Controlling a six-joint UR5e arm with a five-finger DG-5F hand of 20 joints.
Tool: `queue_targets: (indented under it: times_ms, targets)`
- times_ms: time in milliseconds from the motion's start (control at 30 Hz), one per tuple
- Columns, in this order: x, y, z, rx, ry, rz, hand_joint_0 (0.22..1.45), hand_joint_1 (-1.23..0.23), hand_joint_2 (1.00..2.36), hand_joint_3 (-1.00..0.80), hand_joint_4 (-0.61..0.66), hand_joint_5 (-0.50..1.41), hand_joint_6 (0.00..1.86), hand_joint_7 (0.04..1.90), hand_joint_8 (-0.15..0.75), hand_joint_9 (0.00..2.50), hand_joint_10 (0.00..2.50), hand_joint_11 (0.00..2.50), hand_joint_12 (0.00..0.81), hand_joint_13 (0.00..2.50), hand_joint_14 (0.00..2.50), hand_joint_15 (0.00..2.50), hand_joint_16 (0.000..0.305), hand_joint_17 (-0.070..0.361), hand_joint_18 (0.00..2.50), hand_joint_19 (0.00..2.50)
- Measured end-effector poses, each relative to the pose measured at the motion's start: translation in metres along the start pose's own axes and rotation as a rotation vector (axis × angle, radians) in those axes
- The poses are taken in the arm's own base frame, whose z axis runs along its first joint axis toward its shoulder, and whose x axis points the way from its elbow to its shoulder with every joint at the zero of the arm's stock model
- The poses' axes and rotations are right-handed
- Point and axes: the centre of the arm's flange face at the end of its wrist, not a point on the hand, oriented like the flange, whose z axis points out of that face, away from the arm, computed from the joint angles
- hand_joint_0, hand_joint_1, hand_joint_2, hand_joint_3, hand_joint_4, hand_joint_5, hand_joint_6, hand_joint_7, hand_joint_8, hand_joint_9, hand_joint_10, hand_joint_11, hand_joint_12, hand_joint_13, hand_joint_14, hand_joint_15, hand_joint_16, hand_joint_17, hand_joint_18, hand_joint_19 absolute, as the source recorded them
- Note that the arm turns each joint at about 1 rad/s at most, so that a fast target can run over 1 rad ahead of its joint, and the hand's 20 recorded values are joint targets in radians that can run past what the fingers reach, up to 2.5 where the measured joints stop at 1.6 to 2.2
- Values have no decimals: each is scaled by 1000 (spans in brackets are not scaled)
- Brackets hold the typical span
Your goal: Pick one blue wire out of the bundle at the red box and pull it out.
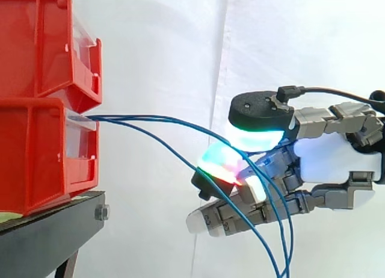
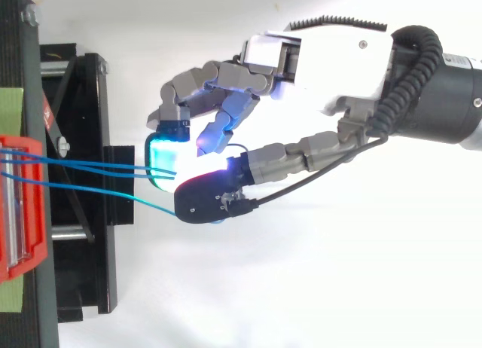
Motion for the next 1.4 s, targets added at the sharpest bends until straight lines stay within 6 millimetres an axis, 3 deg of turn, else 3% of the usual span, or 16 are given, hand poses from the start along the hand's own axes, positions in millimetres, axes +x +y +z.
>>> queue_targets:
  times_ms: [67, 167, 300, 500, 633, 733, 767, 833, 867, 1000, 1233, 1400]
  targets:
    - [0, 0, 0, 0, 0, 0, 554, -738, 1082, 11, 338, -126, 790, 1184, 340, 946, 20, 583, 465, 316, 2, 75, 81, 183, 287, 205]
    - [0, 0, 0, 0, 0, 0, 546, -748, 1137, 2, 381, -115, 757, 1207, 341, 942, 20, 578, 465, 316, 2, 78, 81, 183, 292, 193]
    - [0, 0, 0, 0, 0, 0, 594, -784, 1000, 25, 408, -99, 688, 1298, 333, 924, 18, 598, 453, 310, 1, 75, 79, 178, 281, 189]
    - [0, 0, 0, 0, 0, 0, 612, -860, 1019, -54, 365, -112, 678, 1280, 288, 875, 25, 667, 398, 272, 3, 71, 67, 150, 223, 171]
    - [0, 0, 0, 0, 0, 0, 626, -864, 1019, -30, 410, -104, 654, 1331, 284, 885, 23, 642, 402, 287, 1, 60, 67, 150, 250, 159]
    - [0, 0, 0, 0, 0, 0, 646, -863, 1012, -10, 485, -81, 575, 1443, 289, 907, 21, 594, 413, 299, 1, 52, 70, 157, 270, 147]
    - [0, 0, 0, 0, 0, 0, 653, -843, 1014, -3, 492, -58, 500, 1564, 285, 912, 21, 579, 409, 298, 1, 50, 70, 157, 267, 141]
    - [0, 1, 0, -1, 0, 0, 666, -819, 1014, -15, 516, -56, 500, 1497, 274, 925, 19, 552, 400, 300, 1, 51, 68, 153, 257, 155]
    - [0, 1, 0, -2, 0, 0, 679, -800, 1015, -19, 465, -53, 502, 1408, 257, 928, 19, 537, 390, 298, 1, 49, 66, 149, 243, 163]
    - [0, 0, 0, -1, 0, 0, 698, -777, 1015, -43, 458, -50, 504, 1323, 246, 932, 18, 493, 376, 289, 1, 49, 64, 145, 224, 173]
    - [0, 1, 0, -2, 0, 0, 693, -715, 1025, -46, 358, -60, 502, 1427, 248, 901, 25, 610, 364, 261, 1, 63, 61, 137, 186, 183]
    - [0, 0, 0, -2, 0, 0, 665, -800, 1024, -7, 367, -89, 551, 1479, 265, 865, 25, 679, 380, 249, 3, 61, 62, 140, 195, 162]
